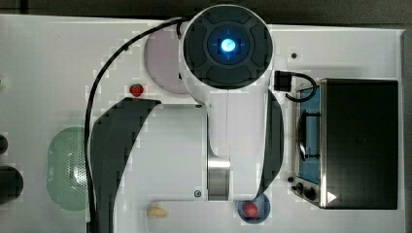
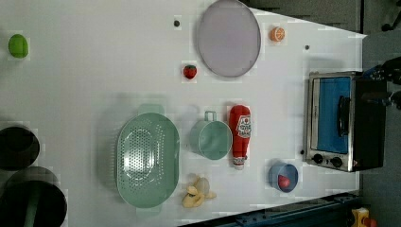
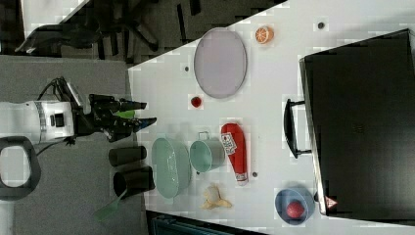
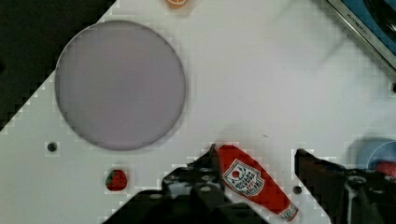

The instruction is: Flap open oven.

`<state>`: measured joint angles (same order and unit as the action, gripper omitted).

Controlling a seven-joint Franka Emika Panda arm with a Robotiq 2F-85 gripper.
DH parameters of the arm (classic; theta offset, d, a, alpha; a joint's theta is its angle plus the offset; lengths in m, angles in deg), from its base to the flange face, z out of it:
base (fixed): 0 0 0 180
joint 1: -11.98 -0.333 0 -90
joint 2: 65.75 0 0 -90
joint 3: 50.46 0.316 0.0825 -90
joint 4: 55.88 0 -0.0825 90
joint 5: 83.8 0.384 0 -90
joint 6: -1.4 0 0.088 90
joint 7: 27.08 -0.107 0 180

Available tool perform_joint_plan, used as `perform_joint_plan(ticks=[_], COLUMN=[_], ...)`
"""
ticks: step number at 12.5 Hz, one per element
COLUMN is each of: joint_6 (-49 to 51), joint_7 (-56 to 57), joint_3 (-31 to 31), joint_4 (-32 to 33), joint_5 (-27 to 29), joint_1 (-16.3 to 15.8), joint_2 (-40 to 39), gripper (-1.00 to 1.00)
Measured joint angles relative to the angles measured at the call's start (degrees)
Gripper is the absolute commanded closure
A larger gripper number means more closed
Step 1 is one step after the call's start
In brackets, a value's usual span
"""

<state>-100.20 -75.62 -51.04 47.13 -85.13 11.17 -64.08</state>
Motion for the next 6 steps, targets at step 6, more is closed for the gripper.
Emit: perform_joint_plan(ticks=[6], joint_6=[7.7], joint_7=[-1.2], joint_3=[-2.1], joint_4=[13.9], joint_5=[1.9], joint_1=[1.9], joint_2=[23.4], gripper=[-0.89])
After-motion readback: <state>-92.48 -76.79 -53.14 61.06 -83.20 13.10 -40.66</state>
